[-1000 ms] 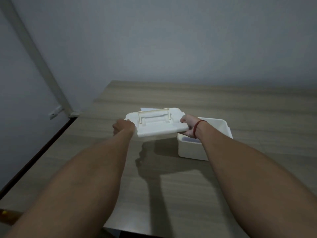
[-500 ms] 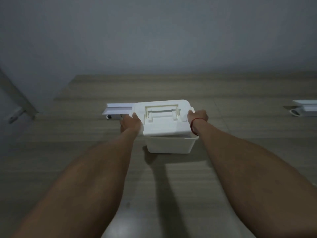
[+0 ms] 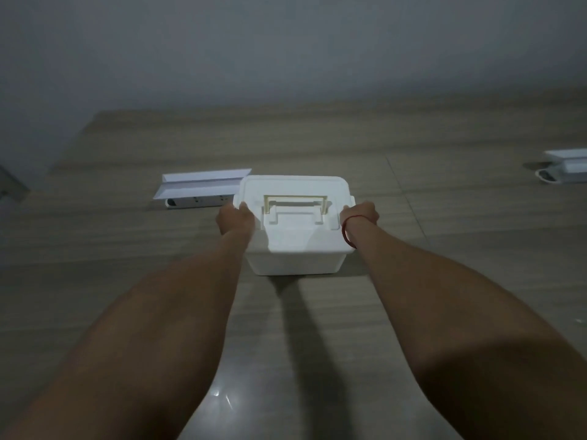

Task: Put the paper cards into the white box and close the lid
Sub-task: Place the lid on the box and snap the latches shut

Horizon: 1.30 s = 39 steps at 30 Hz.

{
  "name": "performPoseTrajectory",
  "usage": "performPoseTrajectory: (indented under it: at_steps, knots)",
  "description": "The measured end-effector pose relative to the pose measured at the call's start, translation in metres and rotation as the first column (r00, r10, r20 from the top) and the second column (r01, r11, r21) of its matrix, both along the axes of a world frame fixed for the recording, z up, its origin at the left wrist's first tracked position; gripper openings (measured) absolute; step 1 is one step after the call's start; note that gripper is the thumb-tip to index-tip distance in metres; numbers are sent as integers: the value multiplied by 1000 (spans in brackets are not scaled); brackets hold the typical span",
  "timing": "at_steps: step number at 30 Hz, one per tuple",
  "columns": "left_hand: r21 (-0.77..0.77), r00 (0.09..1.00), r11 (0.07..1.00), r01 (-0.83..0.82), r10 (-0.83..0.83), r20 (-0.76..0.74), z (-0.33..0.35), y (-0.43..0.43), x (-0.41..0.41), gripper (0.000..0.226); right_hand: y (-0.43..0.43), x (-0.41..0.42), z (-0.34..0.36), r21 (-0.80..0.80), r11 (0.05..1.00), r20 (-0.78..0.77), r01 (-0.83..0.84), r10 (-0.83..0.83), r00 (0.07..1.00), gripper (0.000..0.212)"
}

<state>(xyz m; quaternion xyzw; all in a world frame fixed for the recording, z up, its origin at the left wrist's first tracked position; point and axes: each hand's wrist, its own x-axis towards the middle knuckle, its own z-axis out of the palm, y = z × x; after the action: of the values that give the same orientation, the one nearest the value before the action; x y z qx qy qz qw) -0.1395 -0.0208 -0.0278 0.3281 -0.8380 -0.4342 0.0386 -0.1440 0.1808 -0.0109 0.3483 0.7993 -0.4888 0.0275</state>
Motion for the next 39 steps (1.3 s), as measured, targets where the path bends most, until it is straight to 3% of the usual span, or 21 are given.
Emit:
performPoseTrajectory:
  at_steps: [8, 18, 22, 28, 33, 35, 39]
  knots:
    - [1, 990, 998, 64, -63, 129, -11, -14, -2, 56, -2, -10, -10, 34, 999, 16, 18, -19, 1000, 44]
    - [37, 990, 998, 41, -45, 131, -12, -20, -5, 62, -4, -13, -11, 67, 998, 8, 10, -10, 1000, 42]
    - [38, 992, 999, 6, -10, 122, -19, -14, -8, 62, -4, -9, -16, -78, 997, -11, 14, -15, 1000, 56]
    - [153, 983, 987, -43, 14, 184, -29, -8, -8, 69, 0, -13, -27, -149, 988, 71, -33, 44, 997, 71]
    - [232, 980, 967, -100, 56, 191, -30, -14, -9, 87, 7, -16, -27, -251, 967, 77, -39, 60, 995, 76]
    - [168, 979, 979, -115, 83, 183, -31, -17, -8, 89, 8, -16, -26, -314, 949, 85, -16, 45, 995, 82]
    - [-120, 993, 990, -78, 88, 79, -26, -18, -7, 72, 8, -18, -28, -307, 950, 85, 50, -25, 996, 88]
